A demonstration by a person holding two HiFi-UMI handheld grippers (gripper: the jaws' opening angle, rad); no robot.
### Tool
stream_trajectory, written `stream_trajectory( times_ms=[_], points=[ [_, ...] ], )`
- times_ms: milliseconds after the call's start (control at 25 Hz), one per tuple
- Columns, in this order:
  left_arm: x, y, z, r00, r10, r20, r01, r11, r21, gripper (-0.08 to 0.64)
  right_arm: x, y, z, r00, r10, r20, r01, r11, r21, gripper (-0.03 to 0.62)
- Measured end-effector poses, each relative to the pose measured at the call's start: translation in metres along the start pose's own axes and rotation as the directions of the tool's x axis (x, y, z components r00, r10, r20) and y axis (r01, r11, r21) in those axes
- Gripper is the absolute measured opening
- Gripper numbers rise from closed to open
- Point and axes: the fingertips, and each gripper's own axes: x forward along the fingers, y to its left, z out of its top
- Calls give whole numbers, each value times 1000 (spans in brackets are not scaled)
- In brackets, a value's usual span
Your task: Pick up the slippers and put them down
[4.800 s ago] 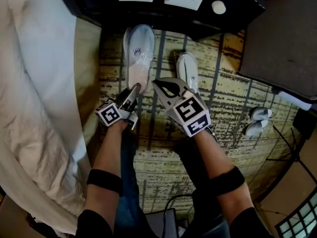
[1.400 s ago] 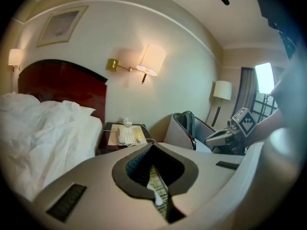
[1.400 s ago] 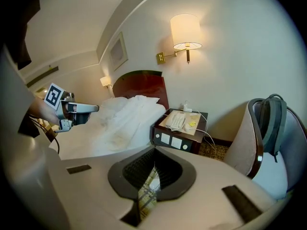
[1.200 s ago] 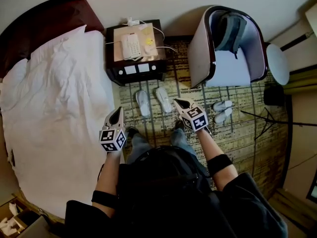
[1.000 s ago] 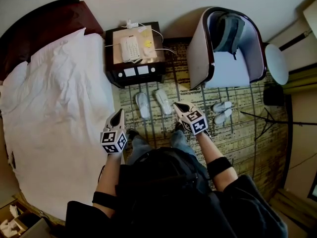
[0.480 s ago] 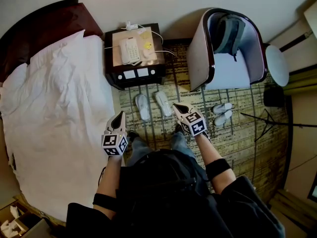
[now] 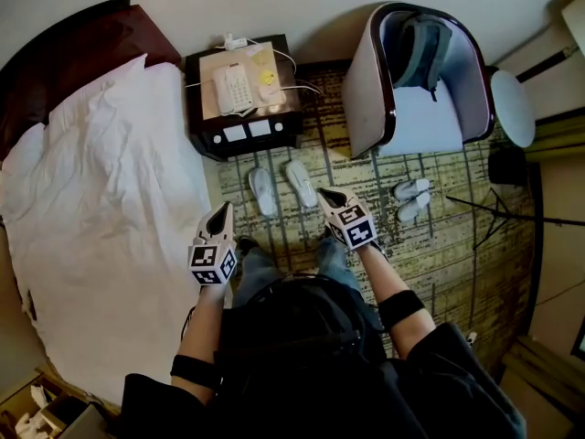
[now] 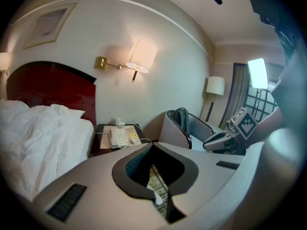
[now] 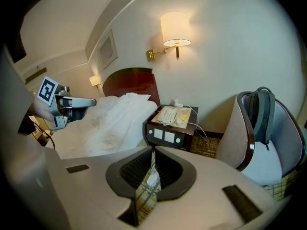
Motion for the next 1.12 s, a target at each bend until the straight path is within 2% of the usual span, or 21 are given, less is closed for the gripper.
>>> stream_trajectory(
  times_ms=[80, 320, 360, 480, 720, 800, 960, 1120],
  points=[
    [6, -2, -1, 1000, -16, -14, 16, 1000, 15, -2, 7, -4, -9, 1000, -11, -28, 12, 1000, 6, 55],
    [28, -15, -17, 993, -95, -75, 101, 991, 85, -2, 40, -9, -54, 992, -12, -124, 18, 999, 43, 326],
    [33, -16, -21, 990, -111, -89, 119, 988, 99, 0, 48, -10, -64, 990, -16, -139, 23, 998, 50, 345],
    [46, -18, -37, 980, -152, -129, 170, 976, 138, -2, 72, -9, -91, 983, -24, -184, 41, 995, 89, 390],
    [85, -23, -90, 955, -224, -192, 256, 954, 157, 0, 120, -22, -154, 957, -72, -282, 117, 982, 148, 501],
    [105, -23, -113, 949, -241, -204, 277, 946, 168, 0, 143, -32, -175, 951, -82, -298, 140, 974, 176, 509],
    [146, -20, -169, 943, -242, -227, 278, 949, 146, -1, 190, -47, -227, 934, -77, -349, 154, 968, 200, 520],
    [203, -10, -230, 947, -218, -235, 255, 957, 139, -1, 250, -75, -282, 919, -76, -388, 161, 968, 190, 546]
  ],
)
